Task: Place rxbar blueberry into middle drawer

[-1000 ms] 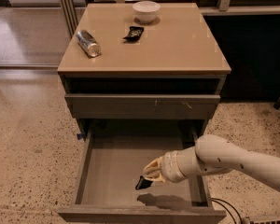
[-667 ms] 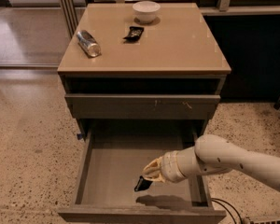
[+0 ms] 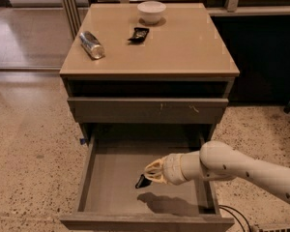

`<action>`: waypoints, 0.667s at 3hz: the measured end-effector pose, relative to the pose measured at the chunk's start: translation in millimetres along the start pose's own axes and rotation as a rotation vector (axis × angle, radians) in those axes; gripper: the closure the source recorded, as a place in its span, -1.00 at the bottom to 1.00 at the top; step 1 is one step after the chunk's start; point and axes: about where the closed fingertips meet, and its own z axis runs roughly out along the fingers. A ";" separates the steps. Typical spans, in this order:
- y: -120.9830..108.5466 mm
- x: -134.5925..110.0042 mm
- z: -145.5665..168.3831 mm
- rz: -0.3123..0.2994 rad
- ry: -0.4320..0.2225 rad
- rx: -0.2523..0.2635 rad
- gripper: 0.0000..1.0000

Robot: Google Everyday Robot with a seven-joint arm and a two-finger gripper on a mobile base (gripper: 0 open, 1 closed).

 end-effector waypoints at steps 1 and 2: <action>-21.8 5.2 8.7 -0.062 -0.002 0.126 1.00; -52.4 27.0 41.5 -0.086 0.006 0.298 1.00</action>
Offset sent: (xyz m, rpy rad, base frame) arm 0.0845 0.0121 -0.0079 0.0830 -0.3457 -0.2128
